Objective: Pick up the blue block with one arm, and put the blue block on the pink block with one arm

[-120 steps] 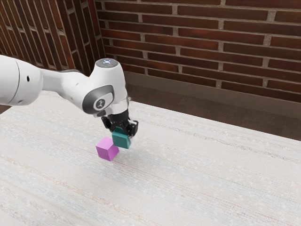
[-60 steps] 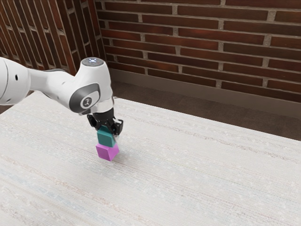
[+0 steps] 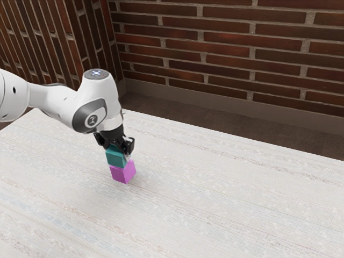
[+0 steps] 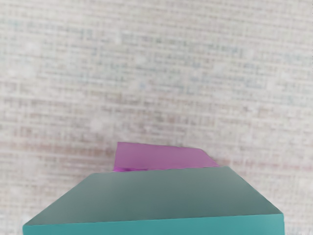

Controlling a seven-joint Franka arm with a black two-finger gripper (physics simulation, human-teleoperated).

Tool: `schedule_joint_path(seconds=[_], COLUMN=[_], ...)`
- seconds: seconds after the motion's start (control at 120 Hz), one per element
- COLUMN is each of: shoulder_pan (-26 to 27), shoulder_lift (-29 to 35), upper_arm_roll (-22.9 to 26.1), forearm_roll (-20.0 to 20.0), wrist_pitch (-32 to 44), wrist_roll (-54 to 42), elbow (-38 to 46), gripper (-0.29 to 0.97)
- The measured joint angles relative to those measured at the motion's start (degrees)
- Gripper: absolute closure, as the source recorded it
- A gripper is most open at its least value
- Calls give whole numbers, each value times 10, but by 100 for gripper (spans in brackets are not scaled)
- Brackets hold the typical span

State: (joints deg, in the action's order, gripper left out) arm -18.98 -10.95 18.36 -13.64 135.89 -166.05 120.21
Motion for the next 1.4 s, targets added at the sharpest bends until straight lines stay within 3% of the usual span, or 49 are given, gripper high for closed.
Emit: schedule_joint_path(seconds=[1.183,1.4], shoulder_pan=[-15,-18], shoulder_lift=[11,11], upper_arm_roll=[4,4], forearm_roll=[2,-4], wrist_pitch=[48,48], wrist_roll=[0,1], elbow=[18,18], gripper=[30,15])
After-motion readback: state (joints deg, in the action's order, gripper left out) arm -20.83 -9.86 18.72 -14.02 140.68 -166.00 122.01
